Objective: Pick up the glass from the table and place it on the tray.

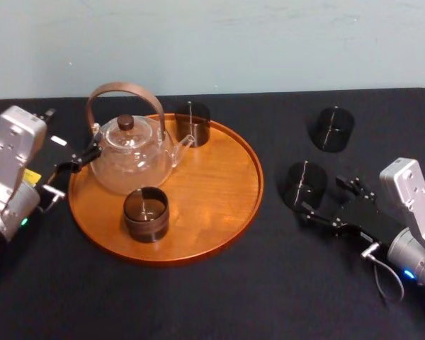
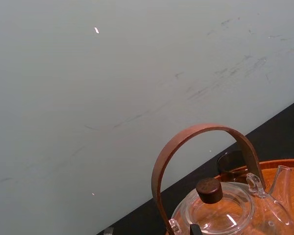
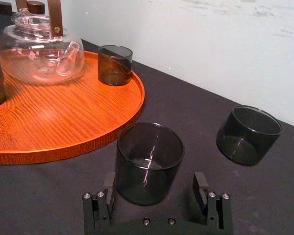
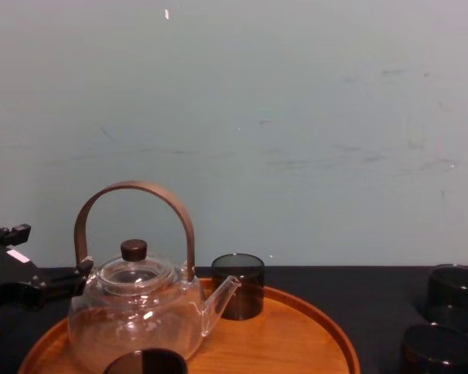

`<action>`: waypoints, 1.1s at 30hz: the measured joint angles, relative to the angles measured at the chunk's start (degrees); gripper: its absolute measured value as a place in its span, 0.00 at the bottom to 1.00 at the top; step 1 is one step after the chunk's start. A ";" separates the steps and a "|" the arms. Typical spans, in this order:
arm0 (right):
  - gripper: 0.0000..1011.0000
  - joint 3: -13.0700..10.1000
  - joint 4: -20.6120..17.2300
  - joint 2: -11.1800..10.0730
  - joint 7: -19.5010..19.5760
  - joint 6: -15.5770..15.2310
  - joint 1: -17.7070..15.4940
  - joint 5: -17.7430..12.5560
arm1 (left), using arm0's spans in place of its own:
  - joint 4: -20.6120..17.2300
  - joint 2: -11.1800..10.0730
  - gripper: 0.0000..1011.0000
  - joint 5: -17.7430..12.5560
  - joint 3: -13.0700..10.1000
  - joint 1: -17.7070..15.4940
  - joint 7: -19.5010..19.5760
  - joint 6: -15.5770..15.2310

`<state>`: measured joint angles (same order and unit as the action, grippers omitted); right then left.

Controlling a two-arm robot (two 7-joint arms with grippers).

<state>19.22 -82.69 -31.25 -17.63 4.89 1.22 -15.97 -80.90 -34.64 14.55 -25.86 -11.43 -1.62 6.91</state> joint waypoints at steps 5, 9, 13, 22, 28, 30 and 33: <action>0.99 -0.13 1.57 0.95 -1.01 0.02 1.28 0.40 | 0.00 0.00 1.00 0.00 0.00 0.00 0.00 0.00; 0.99 -0.21 3.27 2.06 -1.95 0.02 2.66 0.82 | 0.00 0.00 1.00 0.00 0.00 0.00 0.00 0.00; 0.99 -0.29 4.63 2.92 -2.87 0.08 3.68 1.03 | 0.00 0.00 1.00 0.00 0.00 0.00 0.00 0.00; 0.99 -0.83 8.01 4.79 -5.35 0.67 5.79 1.13 | 0.00 0.00 1.00 0.00 0.00 0.00 0.00 0.00; 0.99 -1.04 10.12 5.85 -6.92 1.46 7.10 1.21 | 0.00 0.00 1.00 0.00 0.00 0.00 0.00 0.00; 0.99 -1.08 10.91 6.27 -7.50 1.90 7.60 1.33 | 0.00 0.00 1.00 0.00 0.00 0.00 0.00 0.00; 0.99 -1.07 11.86 6.75 -8.17 2.54 8.34 1.58 | 0.00 0.00 1.00 0.00 0.00 0.00 0.00 0.00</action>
<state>18.16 -70.83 -24.51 -25.80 7.44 9.56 -14.39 -80.90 -34.65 14.55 -25.86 -11.43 -1.62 6.91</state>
